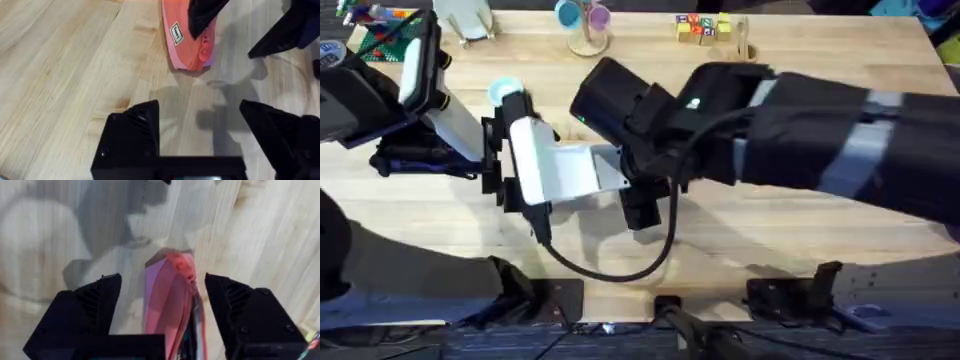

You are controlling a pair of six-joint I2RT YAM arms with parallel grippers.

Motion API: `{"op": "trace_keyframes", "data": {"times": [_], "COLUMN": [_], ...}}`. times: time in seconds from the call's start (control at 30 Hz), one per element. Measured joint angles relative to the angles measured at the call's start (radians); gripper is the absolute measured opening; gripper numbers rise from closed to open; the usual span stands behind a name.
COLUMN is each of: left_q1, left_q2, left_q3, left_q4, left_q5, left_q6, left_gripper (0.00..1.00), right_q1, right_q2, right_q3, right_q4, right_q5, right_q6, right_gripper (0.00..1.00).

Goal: Unzip the bag, pick up the pens from the table one at a time and place them inside, then zip the bag closed.

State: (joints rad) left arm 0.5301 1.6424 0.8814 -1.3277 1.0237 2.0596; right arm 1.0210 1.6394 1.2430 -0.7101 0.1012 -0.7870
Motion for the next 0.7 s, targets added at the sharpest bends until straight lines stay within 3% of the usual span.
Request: {"op": "trace_keyframes", "data": {"times": [0.2,0.53,0.7], "left_q1": [0.000,0.000,0.000], "left_q2": [0.000,0.000,0.000], "left_q3": [0.000,0.000,0.000], "left_q4": [0.000,-0.001,-0.004], "left_q5": [0.000,0.000,0.000], "left_q6": [0.000,0.000,0.000], "left_gripper": [0.995,0.995,0.995], "right_q1": [0.000,-0.008,-0.029], "right_q2": [0.030,0.064,0.081], "right_q3": [0.000,0.000,0.000], "right_q4": [0.079,0.092,0.097], "right_q5": [0.007,0.011,0.011], "right_q6": [-0.081,-0.092,-0.092], "right_gripper": [0.996,0.993,0.903]}}
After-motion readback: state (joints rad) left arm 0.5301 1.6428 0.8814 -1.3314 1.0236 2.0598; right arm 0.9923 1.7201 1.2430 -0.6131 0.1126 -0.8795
